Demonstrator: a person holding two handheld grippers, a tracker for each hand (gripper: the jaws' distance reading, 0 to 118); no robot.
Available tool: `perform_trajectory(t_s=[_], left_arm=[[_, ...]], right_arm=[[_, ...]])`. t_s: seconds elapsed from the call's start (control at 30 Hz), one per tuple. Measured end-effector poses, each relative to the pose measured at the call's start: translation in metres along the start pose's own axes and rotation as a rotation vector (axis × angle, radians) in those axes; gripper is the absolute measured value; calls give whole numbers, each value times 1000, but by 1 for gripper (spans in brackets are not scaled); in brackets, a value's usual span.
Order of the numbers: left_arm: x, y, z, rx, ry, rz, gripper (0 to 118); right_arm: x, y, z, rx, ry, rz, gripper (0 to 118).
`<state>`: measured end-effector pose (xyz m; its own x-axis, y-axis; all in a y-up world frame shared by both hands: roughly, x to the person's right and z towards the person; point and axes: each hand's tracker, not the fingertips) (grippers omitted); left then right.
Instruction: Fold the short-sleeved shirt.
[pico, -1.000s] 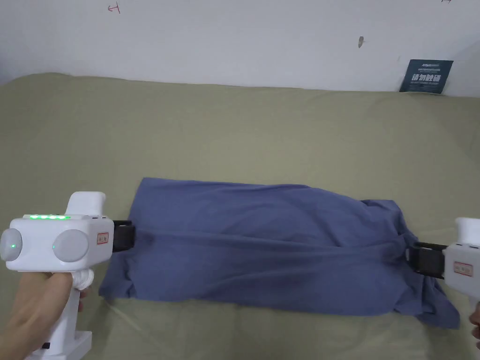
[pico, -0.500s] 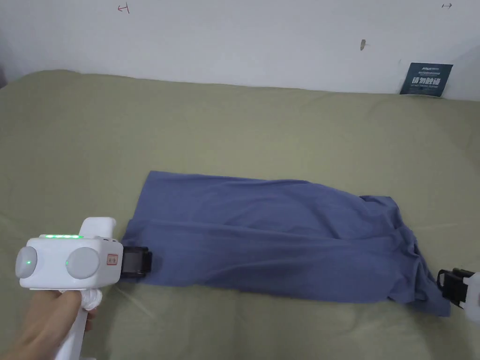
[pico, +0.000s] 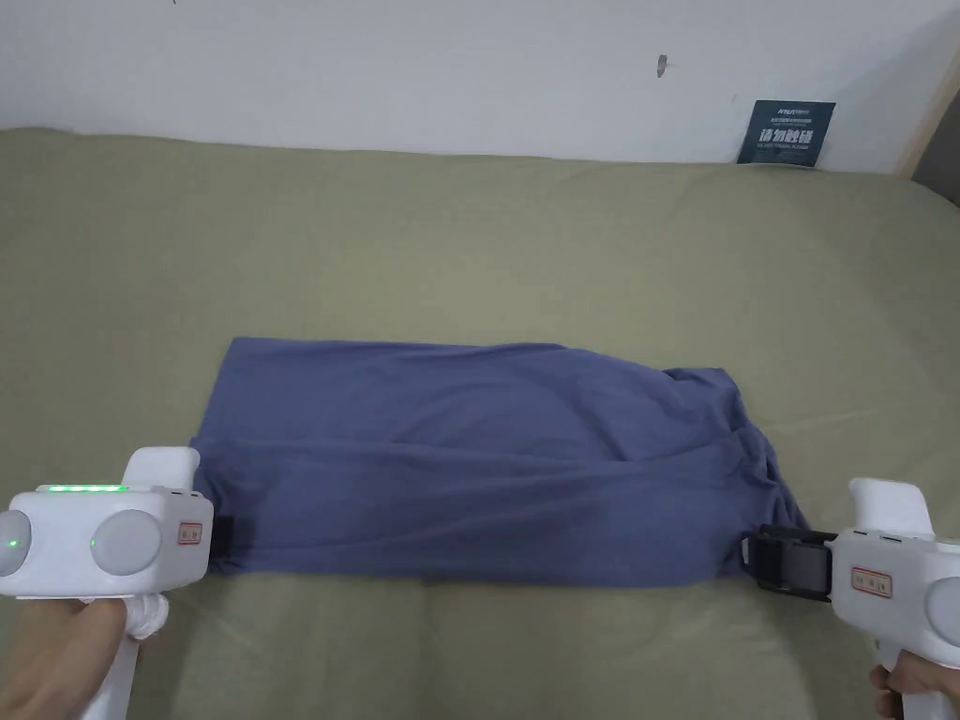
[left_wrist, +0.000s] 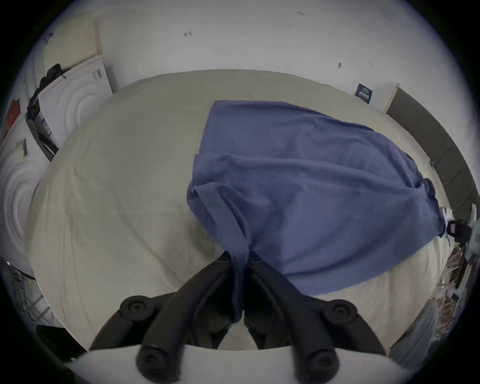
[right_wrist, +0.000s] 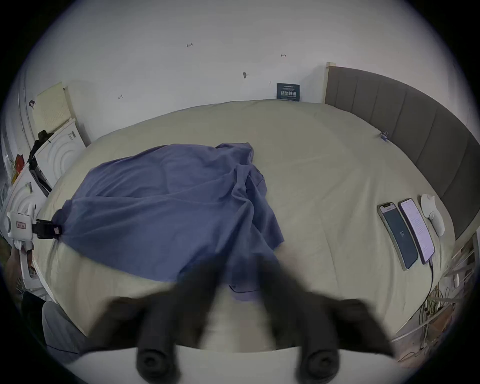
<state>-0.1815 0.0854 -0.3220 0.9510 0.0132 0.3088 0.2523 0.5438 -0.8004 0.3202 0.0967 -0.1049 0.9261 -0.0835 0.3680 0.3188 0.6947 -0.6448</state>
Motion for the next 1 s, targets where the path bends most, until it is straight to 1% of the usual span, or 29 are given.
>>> perform_trajectory(t_s=[0.07, 0.1, 0.13, 0.17, 0.2, 0.23, 0.27, 0.3, 0.37, 0.53, 0.77, 1.0], left_arm=[[-1, -1, -1, -1, -2, 10, 6], [-1, -2, -3, -5, -5, 22, 6], [-3, 0, -4, -6, -7, 31, 6], [-3, 0, -4, -5, -8, 36, 6], [-2, 1, -4, -6, -8, 38, 6], [-1, 1, -4, -5, -8, 37, 6], [-3, 2, -4, -6, -7, 33, 6], [-2, 3, -3, -3, -4, 27, 6], [-2, 4, 0, 3, 0, 22, 6], [-8, 7, 14, 31, 2, 37, 6], [-10, -10, 38, 60, 19, 15, 6], [-21, -41, 54, 47, 4, 52, 6]], right_arm=[[9, -7, -3, -130, -55, 18, 106], [13, -7, -7, -145, -61, 29, 100], [14, -7, -17, -140, -64, 33, 81], [9, -6, -33, -148, -70, 42, 69], [13, -3, -38, -153, -59, 44, 58], [17, -2, -40, -162, -6, 11, 34], [18, -1, -39, -151, 19, -17, 6], [17, -3, -35, -147, -2, -20, 5], [13, -1, -31, -122, -5, 14, 5], [10, -6, -3, -97, 13, 38, 4], [17, -18, 19, -75, 36, 31, 4], [17, -45, 39, -88, 52, 43, 4]])
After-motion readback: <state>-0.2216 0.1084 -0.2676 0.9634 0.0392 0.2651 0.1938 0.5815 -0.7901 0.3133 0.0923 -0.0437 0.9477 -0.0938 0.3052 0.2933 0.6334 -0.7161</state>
